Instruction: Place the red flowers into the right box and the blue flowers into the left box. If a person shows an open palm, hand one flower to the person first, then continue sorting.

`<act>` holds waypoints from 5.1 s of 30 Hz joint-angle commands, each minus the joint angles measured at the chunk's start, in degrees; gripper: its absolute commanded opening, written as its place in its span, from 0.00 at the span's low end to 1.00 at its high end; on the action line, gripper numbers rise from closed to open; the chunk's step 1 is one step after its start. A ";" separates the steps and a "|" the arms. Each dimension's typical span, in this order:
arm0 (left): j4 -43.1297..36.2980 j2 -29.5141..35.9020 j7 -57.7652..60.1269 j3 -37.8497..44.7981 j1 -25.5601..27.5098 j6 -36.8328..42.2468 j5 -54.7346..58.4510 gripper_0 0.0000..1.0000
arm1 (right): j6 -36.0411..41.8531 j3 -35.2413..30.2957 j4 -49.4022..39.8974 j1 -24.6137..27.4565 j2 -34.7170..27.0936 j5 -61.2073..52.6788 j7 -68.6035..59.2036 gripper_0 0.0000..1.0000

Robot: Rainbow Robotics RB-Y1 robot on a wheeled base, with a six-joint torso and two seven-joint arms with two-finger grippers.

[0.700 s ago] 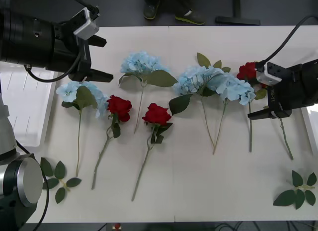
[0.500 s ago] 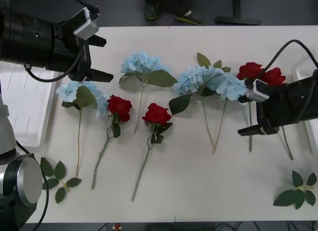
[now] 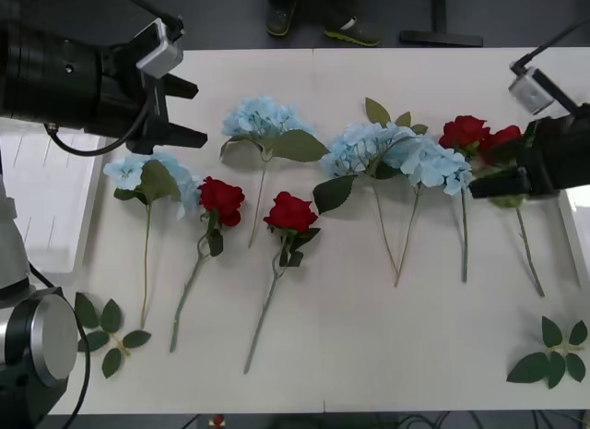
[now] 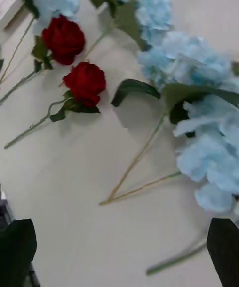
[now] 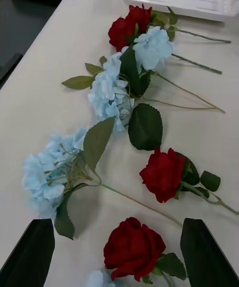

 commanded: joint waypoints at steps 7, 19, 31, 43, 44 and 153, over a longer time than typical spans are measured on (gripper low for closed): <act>0.77 9.69 0.90 -2.86 -0.42 0.58 4.35 0.88 | -0.46 5.25 1.28 -6.68 -9.30 4.51 -41.50 1.00; 0.68 20.77 17.33 -8.75 -0.07 1.20 4.88 1.00 | -0.10 10.61 9.98 -7.21 -8.07 19.27 -50.99 1.00; 0.68 28.15 41.41 -15.34 4.24 0.40 1.72 1.00 | -6.78 15.01 20.96 -7.21 -1.57 28.50 -50.20 1.00; 0.68 32.02 61.10 -21.85 12.94 -7.24 0.31 1.00 | -12.23 20.10 21.58 -7.38 1.33 33.95 -49.06 1.00; 0.68 32.02 61.98 -22.02 13.20 -7.59 0.14 1.00 | -12.23 20.10 21.58 -7.38 1.42 34.48 -49.06 1.00; 7.36 19.89 83.07 -36.61 18.56 -29.13 -28.52 1.00 | -14.78 9.03 6.72 -41.13 21.28 64.71 -53.28 0.00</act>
